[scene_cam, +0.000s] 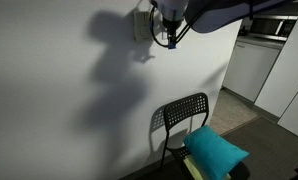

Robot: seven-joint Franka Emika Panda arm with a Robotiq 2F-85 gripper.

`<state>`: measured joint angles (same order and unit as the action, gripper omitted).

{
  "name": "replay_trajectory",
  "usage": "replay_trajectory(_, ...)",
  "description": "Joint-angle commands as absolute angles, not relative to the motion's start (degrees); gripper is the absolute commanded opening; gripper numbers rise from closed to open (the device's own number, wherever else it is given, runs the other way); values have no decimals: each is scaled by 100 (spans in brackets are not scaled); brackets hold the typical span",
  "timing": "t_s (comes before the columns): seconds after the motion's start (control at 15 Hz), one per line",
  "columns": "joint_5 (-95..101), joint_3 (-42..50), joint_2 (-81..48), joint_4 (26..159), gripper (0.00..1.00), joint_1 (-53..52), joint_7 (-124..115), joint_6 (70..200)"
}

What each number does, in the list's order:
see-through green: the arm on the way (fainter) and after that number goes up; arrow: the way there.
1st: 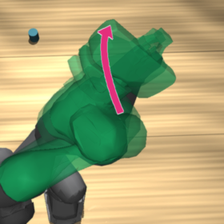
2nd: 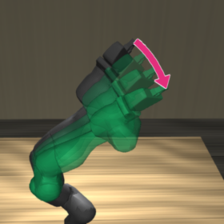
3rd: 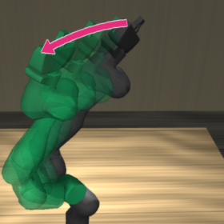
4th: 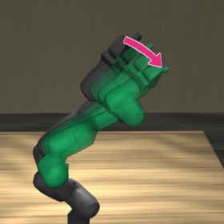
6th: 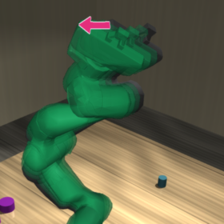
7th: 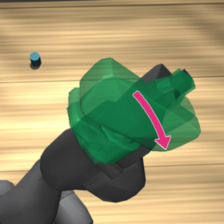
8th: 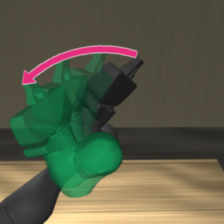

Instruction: Turn on the left switch

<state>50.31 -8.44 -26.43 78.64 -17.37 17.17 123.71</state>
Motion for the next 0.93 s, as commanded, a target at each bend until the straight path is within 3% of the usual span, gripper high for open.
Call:
replay_trajectory(0.0,5058,-721,-2725,7661,100,-1769,1628,12005)
replay_trajectory(0.87,5189,-714,-2455,7821,100,-1730,1153,12379)
